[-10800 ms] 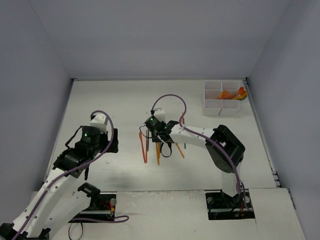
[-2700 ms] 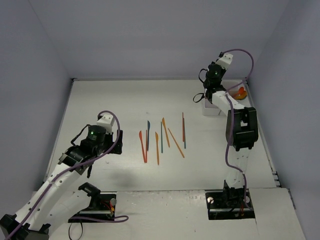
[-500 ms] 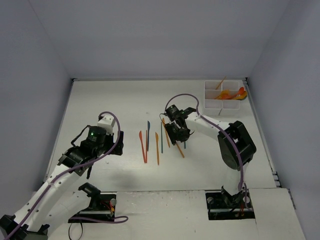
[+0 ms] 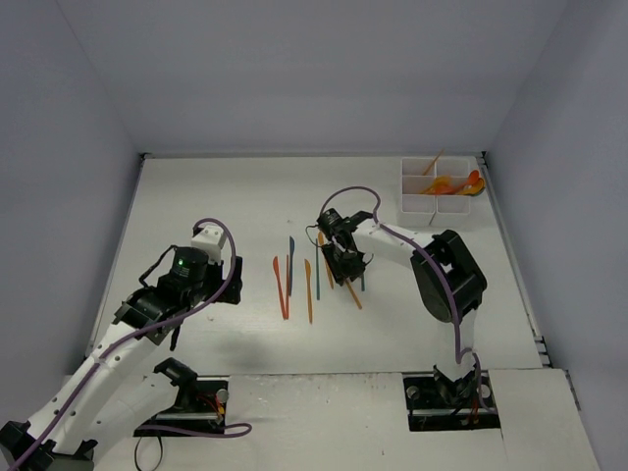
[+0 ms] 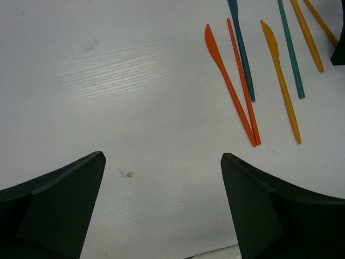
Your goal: Sort the eating utensils into containers
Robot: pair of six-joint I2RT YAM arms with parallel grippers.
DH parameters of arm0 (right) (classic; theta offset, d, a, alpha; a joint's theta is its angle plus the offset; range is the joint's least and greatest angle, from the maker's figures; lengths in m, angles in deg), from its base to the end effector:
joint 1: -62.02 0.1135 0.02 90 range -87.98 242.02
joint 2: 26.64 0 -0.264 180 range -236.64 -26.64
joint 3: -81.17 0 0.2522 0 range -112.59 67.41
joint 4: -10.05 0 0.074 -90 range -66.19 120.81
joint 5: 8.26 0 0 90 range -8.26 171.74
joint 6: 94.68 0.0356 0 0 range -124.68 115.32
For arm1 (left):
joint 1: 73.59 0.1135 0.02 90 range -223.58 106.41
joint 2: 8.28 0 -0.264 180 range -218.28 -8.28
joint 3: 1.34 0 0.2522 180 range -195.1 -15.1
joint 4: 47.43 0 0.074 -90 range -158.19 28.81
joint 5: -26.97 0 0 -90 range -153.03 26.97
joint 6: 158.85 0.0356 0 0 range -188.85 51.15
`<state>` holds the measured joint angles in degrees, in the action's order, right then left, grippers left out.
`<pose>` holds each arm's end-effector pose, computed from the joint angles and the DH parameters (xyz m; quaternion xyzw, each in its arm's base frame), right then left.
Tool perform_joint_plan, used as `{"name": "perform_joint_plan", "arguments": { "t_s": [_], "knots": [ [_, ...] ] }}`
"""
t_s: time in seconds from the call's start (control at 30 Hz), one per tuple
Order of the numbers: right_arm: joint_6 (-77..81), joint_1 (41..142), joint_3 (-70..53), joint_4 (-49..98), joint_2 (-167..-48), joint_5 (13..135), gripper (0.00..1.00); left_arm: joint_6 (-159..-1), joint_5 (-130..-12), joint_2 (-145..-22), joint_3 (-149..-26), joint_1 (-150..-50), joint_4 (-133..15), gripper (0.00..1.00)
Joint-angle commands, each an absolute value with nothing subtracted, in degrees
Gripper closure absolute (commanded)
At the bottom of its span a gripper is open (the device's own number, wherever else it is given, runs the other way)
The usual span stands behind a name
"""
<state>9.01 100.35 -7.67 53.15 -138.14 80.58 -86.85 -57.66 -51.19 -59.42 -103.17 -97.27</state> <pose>0.3090 0.2452 0.1620 -0.2107 0.9547 0.1010 0.1843 0.1408 -0.0761 0.2970 0.0676 0.8824 -0.1491 0.4411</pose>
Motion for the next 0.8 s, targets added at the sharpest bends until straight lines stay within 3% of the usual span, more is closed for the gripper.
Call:
{"name": "perform_joint_plan", "arguments": {
  "t_s": [0.0, 0.13, 0.33, 0.77],
  "knots": [
    [9.43, 100.78, -10.02, 54.92, -138.79, 83.37, 0.71, -85.69, -57.84, -50.99, -61.07, -103.33, -94.50, 0.13],
    [9.46, 100.78, -10.19, 55.01, -139.81, 83.55, 0.79, -85.69, -57.75, -50.89, -61.07, -103.38, -94.50, 0.13],
    [8.83, 100.75, -10.37, 55.07, -141.33, 83.56, 0.99, -85.55, -57.58, -50.58, -61.07, -103.38, -94.45, 0.13],
    [7.15, 91.84, -26.71, 54.65, -128.64, 91.97, 1.00, -85.55, -57.21, -50.20, -61.07, -103.38, -94.52, 0.13]
  ]
}}
